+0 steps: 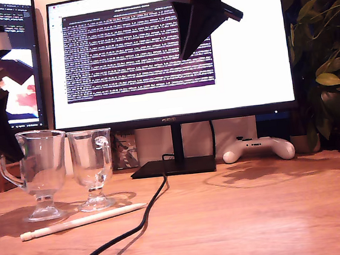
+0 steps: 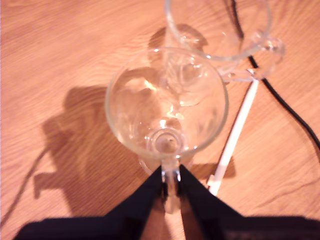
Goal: Pick the small glass cups in front of you with each of your hands, and place them behind the white pen
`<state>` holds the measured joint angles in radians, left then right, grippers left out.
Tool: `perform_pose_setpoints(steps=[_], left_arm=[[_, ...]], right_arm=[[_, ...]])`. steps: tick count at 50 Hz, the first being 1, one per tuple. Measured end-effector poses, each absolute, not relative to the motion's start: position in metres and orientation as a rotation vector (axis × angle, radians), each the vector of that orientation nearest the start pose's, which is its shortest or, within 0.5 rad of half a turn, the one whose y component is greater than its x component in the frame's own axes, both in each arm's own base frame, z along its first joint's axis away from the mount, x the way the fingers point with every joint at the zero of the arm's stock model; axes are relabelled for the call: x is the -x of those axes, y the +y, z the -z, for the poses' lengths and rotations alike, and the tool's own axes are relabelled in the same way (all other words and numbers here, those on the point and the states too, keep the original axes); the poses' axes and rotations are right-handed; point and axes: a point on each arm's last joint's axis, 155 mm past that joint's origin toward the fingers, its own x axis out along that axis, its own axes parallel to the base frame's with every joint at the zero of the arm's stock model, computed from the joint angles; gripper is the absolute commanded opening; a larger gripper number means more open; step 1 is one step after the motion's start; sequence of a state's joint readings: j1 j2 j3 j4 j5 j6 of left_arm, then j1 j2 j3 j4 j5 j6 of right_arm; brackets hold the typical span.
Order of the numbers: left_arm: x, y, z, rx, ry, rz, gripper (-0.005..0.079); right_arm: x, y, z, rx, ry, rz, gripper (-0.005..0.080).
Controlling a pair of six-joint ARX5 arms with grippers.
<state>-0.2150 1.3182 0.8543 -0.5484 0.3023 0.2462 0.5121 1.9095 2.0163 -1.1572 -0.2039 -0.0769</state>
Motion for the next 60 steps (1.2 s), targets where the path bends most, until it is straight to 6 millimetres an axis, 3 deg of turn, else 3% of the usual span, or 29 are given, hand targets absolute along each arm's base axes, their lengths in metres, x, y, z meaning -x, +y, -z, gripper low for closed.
perform_pose_setpoints(steps=[10, 20, 43, 49, 60], left_arm=[[-0.304, -0.123, -0.093, -0.172, 0.984, 0.596, -0.0021], [-0.303, -0.122, -0.093, -0.171, 0.991, 0.597, 0.0174], [-0.29, -0.119, -0.086, -0.166, 1.051, 0.598, 0.0189], [-0.285, -0.115, -0.101, -0.174, 1.018, 0.575, 0.0189], [-0.275, -0.112, -0.151, -0.177, 0.856, 0.561, 0.0189]], right_arm=[[-0.39, 0.262, -0.223, 0.231, 1.034, -0.689, -0.0013], [-0.39, 0.262, -0.223, 0.231, 1.034, -0.689, -0.0013], [-0.387, 0.266, -0.224, 0.218, 1.037, -0.713, -0.0013], [-0.386, 0.265, -0.223, 0.221, 1.042, -0.714, -0.0013], [-0.385, 0.265, -0.223, 0.221, 1.044, -0.714, -0.0013]])
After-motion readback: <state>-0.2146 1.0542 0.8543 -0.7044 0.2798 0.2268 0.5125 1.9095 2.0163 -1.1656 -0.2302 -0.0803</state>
